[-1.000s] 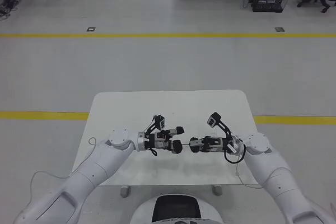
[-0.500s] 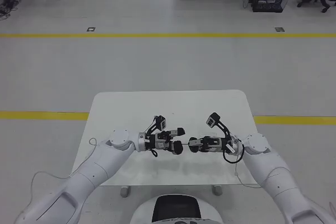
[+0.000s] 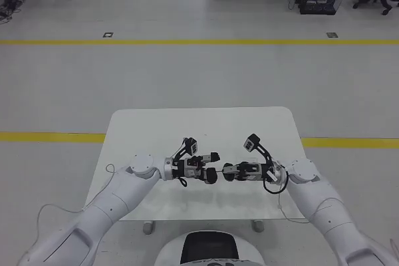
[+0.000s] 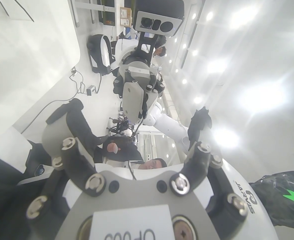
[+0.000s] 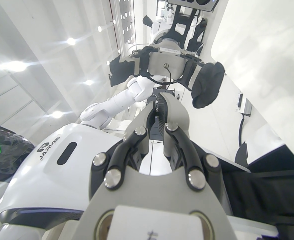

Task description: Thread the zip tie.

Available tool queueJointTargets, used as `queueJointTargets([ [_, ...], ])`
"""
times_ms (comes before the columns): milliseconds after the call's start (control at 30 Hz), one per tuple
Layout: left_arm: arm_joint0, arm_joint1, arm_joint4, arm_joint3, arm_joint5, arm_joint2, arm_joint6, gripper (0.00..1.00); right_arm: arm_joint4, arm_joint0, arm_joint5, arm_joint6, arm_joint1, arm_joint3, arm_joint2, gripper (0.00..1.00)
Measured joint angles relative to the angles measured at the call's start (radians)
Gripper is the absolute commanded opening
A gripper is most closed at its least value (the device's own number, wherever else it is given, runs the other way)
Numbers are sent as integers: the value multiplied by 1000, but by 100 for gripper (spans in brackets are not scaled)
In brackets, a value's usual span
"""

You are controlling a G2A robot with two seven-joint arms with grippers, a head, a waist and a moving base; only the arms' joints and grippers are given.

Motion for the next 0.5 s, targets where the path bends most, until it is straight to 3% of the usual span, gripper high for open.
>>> queueJointTargets([
  [133, 0, -1, 1, 1, 1, -1, -1, 56, -6, 4, 5, -9, 0, 7, -6, 0],
  [500, 0, -3, 4, 6, 0, -2, -5, 37, -40, 5, 29, -43, 5, 8, -9, 0],
])
